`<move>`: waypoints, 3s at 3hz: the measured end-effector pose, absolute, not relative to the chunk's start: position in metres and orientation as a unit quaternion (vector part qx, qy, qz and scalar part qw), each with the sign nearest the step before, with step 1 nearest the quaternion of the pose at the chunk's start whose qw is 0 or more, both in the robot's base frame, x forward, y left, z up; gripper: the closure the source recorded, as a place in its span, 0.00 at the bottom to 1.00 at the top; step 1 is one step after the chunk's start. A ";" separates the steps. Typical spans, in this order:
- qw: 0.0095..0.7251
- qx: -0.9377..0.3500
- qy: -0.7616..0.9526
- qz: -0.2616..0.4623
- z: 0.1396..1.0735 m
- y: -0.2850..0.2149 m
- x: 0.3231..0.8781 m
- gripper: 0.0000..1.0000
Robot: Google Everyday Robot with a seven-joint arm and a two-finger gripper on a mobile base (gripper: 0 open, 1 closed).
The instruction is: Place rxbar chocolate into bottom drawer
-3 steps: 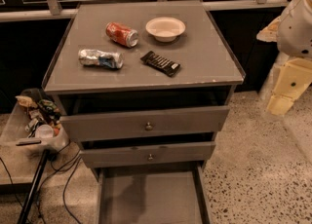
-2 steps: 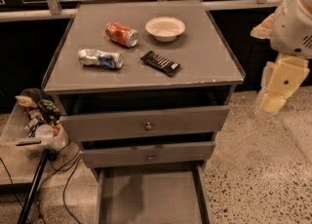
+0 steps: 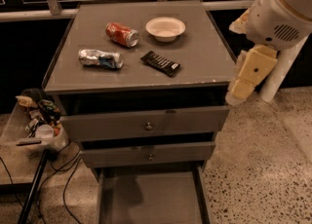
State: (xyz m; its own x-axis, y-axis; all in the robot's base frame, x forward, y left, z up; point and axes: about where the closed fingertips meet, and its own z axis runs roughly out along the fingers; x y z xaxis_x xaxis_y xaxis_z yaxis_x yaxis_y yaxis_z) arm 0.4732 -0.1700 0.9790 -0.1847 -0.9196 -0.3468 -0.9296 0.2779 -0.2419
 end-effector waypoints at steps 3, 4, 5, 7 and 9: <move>0.320 -0.535 0.775 0.104 0.957 -0.131 0.541 0.00; 0.328 -0.532 0.773 0.112 0.953 -0.122 0.548 0.00; 0.341 -0.515 0.776 0.126 0.940 -0.109 0.566 0.00; 0.368 -0.473 0.789 0.140 0.919 -0.087 0.606 0.00; 0.363 -0.438 0.810 0.146 0.890 -0.066 0.649 0.00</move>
Offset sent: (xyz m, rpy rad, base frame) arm 0.0716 0.0413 -0.0216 0.3836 -0.0273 -0.0720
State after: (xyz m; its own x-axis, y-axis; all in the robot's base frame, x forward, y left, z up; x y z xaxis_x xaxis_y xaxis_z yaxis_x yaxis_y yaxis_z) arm 0.6487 -0.0661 0.8900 -0.3532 -0.6034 -0.7150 -0.8150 0.5738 -0.0816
